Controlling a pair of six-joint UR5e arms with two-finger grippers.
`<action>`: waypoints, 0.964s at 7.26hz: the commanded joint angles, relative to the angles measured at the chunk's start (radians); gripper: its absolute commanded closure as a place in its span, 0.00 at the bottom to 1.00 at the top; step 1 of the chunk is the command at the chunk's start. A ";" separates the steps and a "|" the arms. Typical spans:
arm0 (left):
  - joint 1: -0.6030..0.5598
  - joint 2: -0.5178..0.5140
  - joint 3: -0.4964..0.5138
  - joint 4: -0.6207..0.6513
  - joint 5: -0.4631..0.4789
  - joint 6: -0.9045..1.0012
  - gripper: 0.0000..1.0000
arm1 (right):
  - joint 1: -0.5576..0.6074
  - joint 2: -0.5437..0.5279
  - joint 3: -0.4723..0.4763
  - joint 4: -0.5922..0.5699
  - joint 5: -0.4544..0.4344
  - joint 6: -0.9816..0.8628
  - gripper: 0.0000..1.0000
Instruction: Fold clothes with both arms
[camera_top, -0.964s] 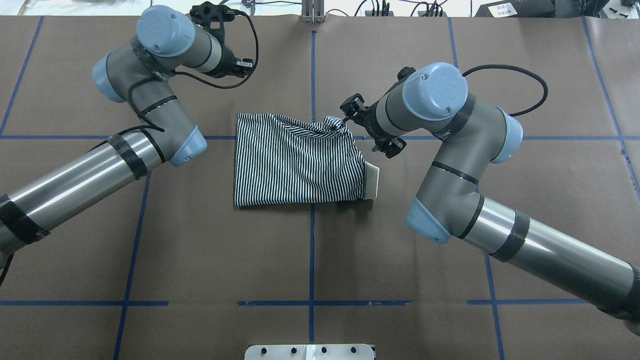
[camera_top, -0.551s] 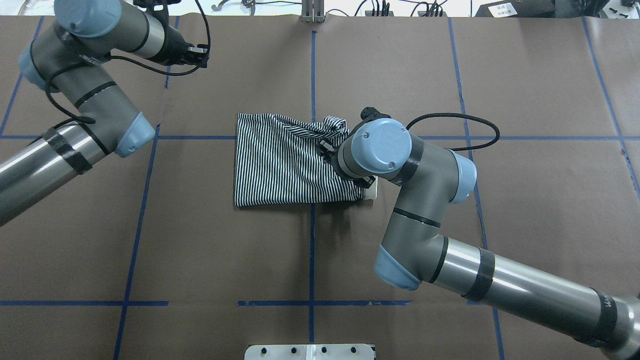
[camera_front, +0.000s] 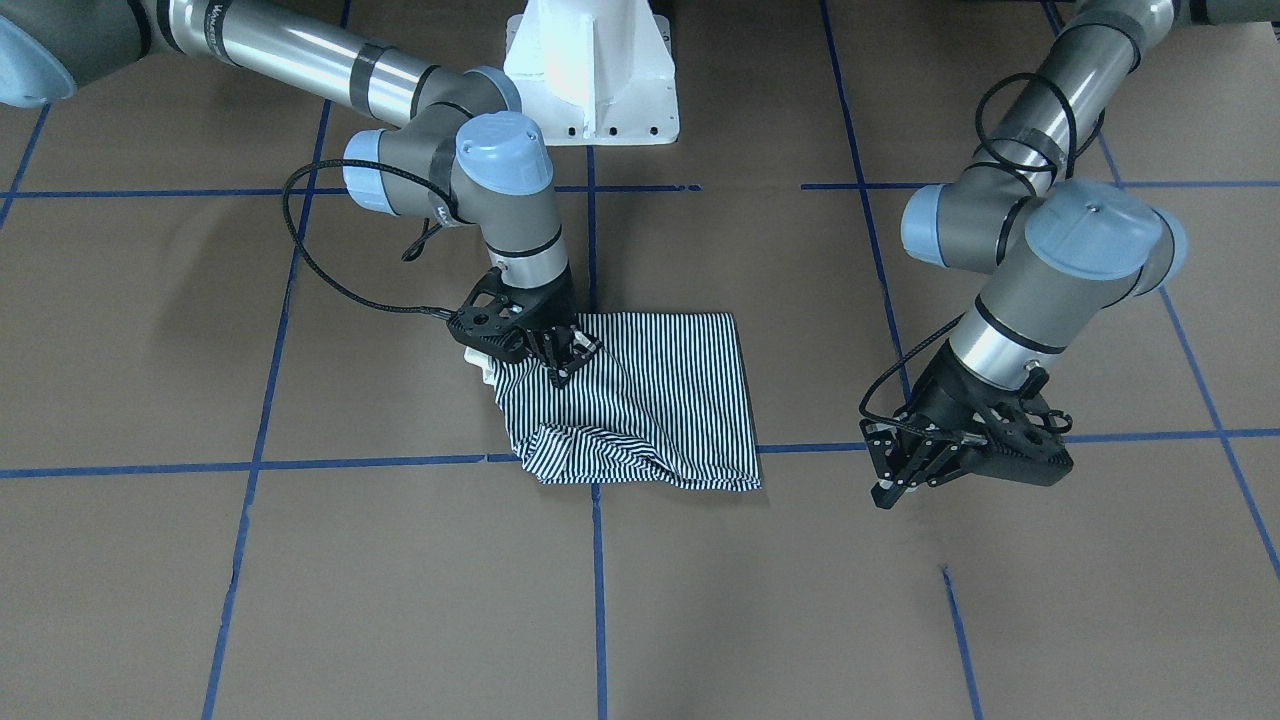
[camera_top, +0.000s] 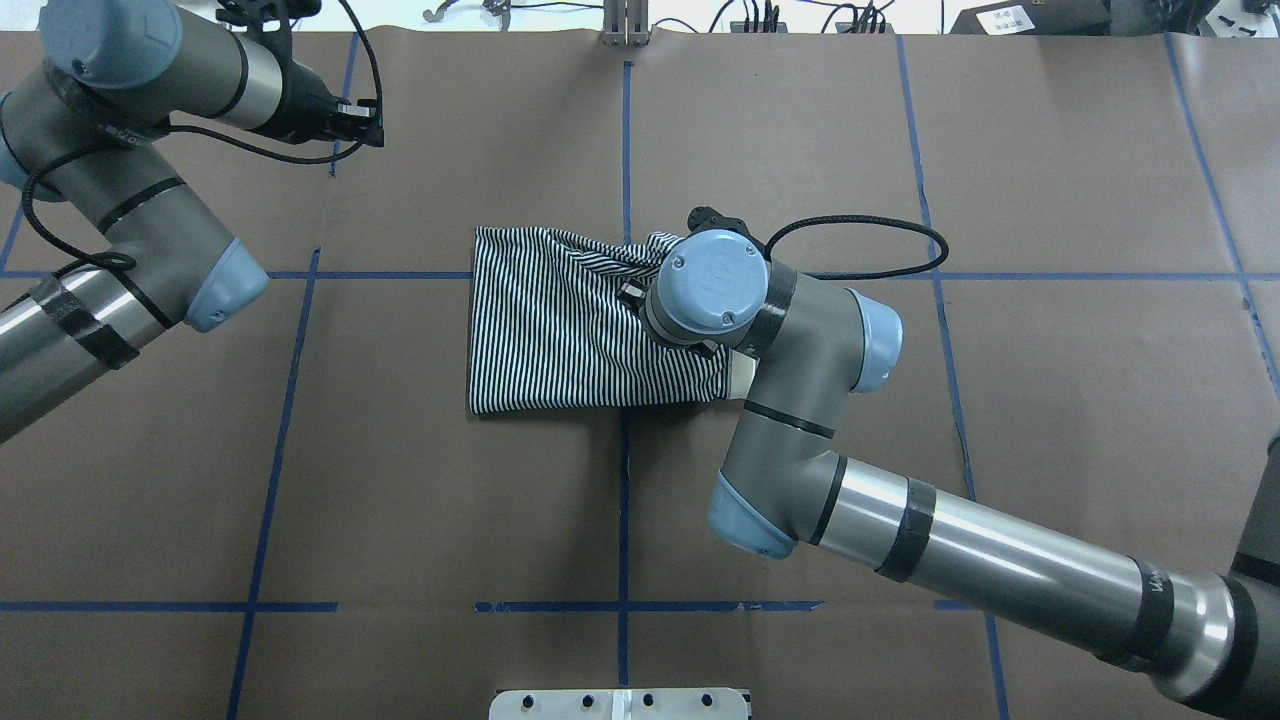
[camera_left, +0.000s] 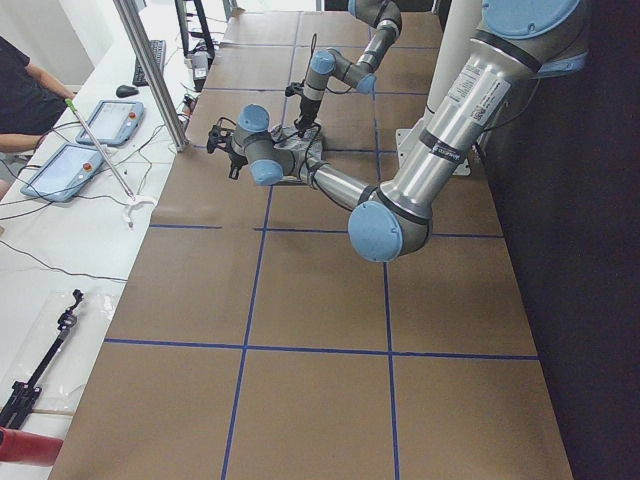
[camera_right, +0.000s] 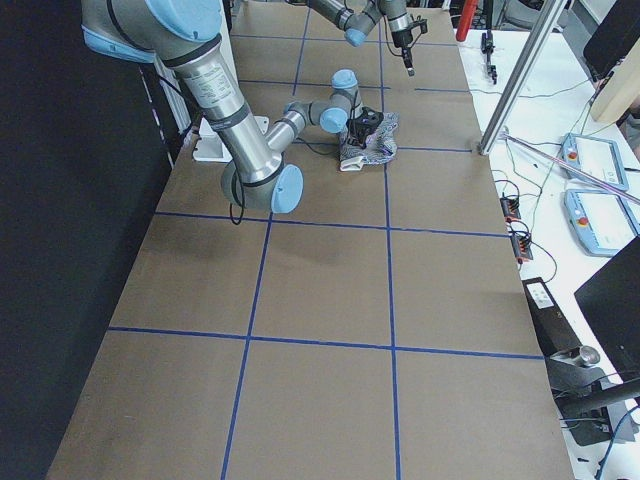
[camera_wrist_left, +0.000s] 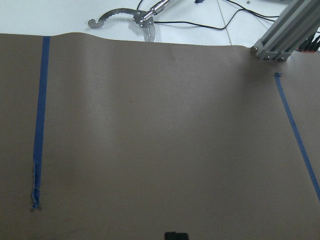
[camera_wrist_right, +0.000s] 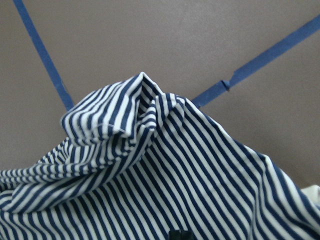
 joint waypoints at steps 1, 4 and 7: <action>0.000 0.008 -0.003 -0.001 0.001 0.001 1.00 | 0.049 0.088 -0.136 0.029 0.005 -0.041 1.00; 0.000 0.033 -0.032 -0.001 0.007 0.000 1.00 | 0.131 0.191 -0.365 0.160 0.023 -0.096 1.00; 0.000 0.050 -0.036 -0.003 0.008 0.000 1.00 | 0.226 0.218 -0.410 0.163 0.106 -0.156 1.00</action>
